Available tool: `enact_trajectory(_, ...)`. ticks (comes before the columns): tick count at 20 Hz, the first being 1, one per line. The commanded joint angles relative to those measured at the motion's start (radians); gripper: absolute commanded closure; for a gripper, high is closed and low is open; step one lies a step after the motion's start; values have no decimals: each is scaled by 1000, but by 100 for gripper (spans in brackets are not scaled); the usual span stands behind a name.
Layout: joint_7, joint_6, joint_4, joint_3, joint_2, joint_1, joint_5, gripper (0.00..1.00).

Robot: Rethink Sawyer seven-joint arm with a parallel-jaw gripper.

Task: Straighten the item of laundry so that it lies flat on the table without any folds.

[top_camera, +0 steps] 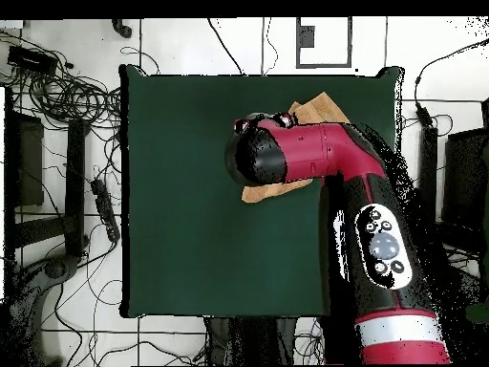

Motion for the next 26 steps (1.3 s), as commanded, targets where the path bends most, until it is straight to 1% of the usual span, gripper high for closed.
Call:
enact_trajectory(1,118,-37,59,-17,98,59,-15,0)
enact_trajectory(4,130,-47,69,-32,99,68,-8,0)
enact_trajectory(6,131,-33,77,-35,105,72,4,0)
enact_trajectory(10,180,-61,119,-49,126,93,29,0)
enact_trajectory(13,201,-63,132,-62,132,108,43,0)
enact_trajectory(17,196,-30,143,-72,148,114,67,0)
enact_trajectory(26,186,-27,179,-91,177,126,103,0)
